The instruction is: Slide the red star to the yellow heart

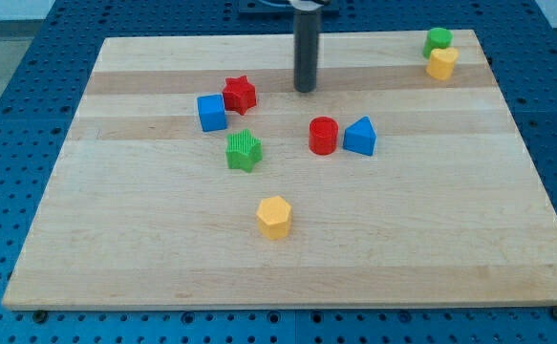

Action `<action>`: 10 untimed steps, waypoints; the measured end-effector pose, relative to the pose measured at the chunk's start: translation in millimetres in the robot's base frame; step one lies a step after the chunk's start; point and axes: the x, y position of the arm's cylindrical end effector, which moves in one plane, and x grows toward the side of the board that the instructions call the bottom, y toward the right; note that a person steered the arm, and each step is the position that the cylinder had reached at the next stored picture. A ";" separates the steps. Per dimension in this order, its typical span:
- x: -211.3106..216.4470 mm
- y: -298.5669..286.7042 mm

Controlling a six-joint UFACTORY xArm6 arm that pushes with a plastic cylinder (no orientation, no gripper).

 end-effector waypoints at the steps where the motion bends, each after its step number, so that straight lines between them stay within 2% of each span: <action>1: -13.2 -44.1; 3: -5.7 -116.3; 4: 12.6 -117.4; 6: 18.4 -71.1; 8: 61.2 -45.1; 10: 74.1 14.6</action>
